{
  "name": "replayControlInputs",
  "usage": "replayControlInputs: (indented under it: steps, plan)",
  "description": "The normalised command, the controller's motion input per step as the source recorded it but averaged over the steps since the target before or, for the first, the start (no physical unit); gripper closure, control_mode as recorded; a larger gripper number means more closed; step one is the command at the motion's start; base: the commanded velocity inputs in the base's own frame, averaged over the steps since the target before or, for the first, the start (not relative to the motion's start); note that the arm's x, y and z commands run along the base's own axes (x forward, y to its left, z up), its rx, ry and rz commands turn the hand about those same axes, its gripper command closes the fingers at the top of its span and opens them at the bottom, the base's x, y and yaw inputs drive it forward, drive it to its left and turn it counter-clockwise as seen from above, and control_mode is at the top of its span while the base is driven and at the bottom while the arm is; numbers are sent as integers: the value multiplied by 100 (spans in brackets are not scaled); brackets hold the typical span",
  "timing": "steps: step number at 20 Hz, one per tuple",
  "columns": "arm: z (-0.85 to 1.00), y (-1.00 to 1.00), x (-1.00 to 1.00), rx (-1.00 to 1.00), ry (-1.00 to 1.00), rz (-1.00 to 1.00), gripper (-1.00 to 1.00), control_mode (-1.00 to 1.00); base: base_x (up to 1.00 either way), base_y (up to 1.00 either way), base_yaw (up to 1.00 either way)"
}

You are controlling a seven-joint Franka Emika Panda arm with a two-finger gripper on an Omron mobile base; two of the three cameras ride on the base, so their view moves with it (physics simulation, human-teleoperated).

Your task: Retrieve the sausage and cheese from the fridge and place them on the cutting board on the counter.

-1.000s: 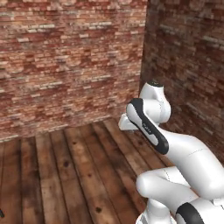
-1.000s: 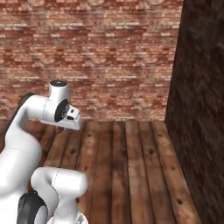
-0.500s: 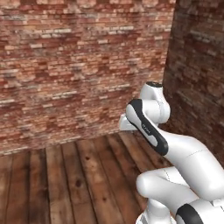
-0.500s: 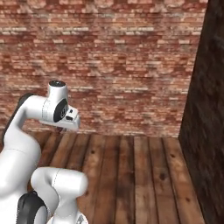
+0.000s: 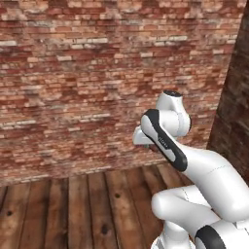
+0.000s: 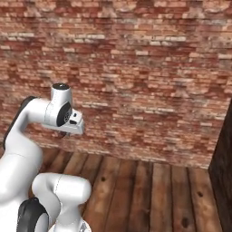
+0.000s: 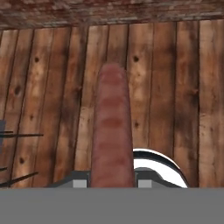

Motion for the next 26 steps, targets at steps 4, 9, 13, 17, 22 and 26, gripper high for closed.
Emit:
replayControlInputs:
  steps: [4, 9, 13, 17, 22, 26]
  plan:
    - [0, 0, 0, 0, 0, 0, 100, 100, 89, 2, 33]
    - [0, 0, 0, 0, 0, 0, 100, 100, 87, 4, 36]
    - [0, 0, 0, 0, 0, 0, 100, 100, 80, 4, 41]
    - [0, 0, 0, 0, 0, 0, 100, 100, 71, 0, 49]
    - [0, 0, 0, 0, 0, 0, 100, 100, 56, 0, 62]
    - [0, 0, 0, 0, 0, 0, 100, 100, 47, 0, 74]
